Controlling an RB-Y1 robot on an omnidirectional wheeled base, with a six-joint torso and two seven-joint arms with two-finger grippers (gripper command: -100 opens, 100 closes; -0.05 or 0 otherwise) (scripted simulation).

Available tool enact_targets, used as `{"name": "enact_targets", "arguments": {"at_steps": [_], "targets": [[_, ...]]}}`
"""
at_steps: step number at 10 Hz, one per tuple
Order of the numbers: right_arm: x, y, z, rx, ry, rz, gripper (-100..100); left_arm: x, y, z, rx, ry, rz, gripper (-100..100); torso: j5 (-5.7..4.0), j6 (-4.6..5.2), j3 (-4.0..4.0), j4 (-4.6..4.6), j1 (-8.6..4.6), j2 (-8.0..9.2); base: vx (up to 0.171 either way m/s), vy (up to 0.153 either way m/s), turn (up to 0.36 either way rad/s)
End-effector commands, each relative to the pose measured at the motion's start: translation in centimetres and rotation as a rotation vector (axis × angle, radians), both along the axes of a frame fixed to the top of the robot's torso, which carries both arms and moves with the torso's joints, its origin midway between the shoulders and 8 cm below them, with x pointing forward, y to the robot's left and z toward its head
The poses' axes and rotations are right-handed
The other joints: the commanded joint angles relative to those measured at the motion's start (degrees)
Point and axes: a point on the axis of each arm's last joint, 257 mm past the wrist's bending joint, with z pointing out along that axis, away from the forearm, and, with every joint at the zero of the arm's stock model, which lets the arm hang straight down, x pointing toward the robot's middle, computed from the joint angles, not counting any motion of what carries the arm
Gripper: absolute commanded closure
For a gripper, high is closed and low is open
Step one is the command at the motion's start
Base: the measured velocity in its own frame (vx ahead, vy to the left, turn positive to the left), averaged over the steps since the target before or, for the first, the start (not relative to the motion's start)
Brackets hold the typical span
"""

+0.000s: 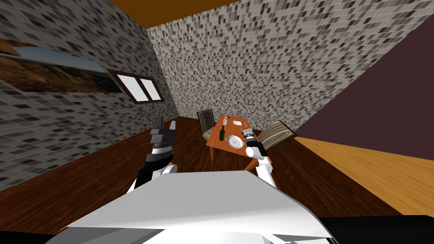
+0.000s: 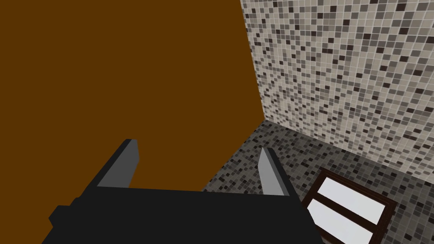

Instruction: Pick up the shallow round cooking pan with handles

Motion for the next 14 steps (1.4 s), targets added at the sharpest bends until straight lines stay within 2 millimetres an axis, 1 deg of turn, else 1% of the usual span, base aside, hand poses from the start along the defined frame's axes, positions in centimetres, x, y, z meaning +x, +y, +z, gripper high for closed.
{"name": "enact_targets", "arguments": {"at_steps": [1,2,4,5,6,7,9,10,11,12,14], "targets": [[0.2,-0.4,-1.4,0.074,0.027,0.015,-100,0.0,0.0,0.0,0.0,0.0,0.0,0,0.0,0.0,0.0,0.0,0.0,0.0,-0.005,0.057,-0.063],[0.9,-1.3,-3.1,0.148,0.068,0.021,-100,0.0,0.0,0.0,0.0,0.0,0.0,0,0.0,0.0,0.01,0.0,-0.03,0.03,-0.008,0.056,-0.122],[0.9,-1.2,-3.2,0.183,0.067,0.029,-100,0.0,0.0,0.0,0.0,0.0,0.0,0,0.0,-0.02,0.01,0.01,-0.06,0.01,0.0,0.036,-0.021],[1.6,-1.9,-4.9,0.27,0.109,0.038,-100,0.0,0.0,0.0,0.0,0.0,0.0,0,-0.02,-0.01,0.01,0.0,-0.15,0.01,0.003,0.034,-0.103],[1.6,-2.0,-5.1,0.294,0.107,0.041,-100,0.0,0.0,0.0,0.0,0.0,0.0,0,-0.03,0.01,0.0,0.0,-0.13,-0.01,0.0,0.041,-0.06],[2.1,-2.6,-6.7,0.367,0.147,0.047,-100,0.0,0.0,0.0,0.0,0.0,0.0,0,-0.02,-0.01,0.0,0.0,-0.11,0.0,0.001,0.054,-0.067],[2.1,-2.6,-7.0,0.409,0.145,0.05,-100,0.0,0.0,0.0,0.0,0.0,0.0,0,-0.01,-0.01,0.0,0.0,-0.07,0.0,-0.001,0.036,-0.03],[2.5,-3.2,-8.8,0.499,0.185,0.056,-100,0.0,0.0,0.0,0.0,0.0,0.0,0,-0.02,-0.01,0.01,0.0,-0.15,0.01,0.003,0.028,-0.083],[2.5,-3.2,-9.0,0.526,0.184,0.056,-100,0.0,0.0,0.0,0.0,0.0,0.0,0,-0.03,0.01,0.0,0.0,-0.17,0.0,0.003,0.029,-0.049],[2.7,-3.8,-10.8,0.606,0.218,0.054,-100,0.0,0.0,0.0,0.0,0.0,0.0,0,-0.02,-0.02,0.0,0.0,-0.15,-0.01,0.003,0.035,-0.06],[2.7,-3.7,-11.0,0.643,0.221,0.058,-100,0.0,0.0,0.0,0.0,0.0,0.0,0,-0.02,-0.02,0.0,0.0,-0.13,-0.01,0.001,0.025,-0.011]]}}
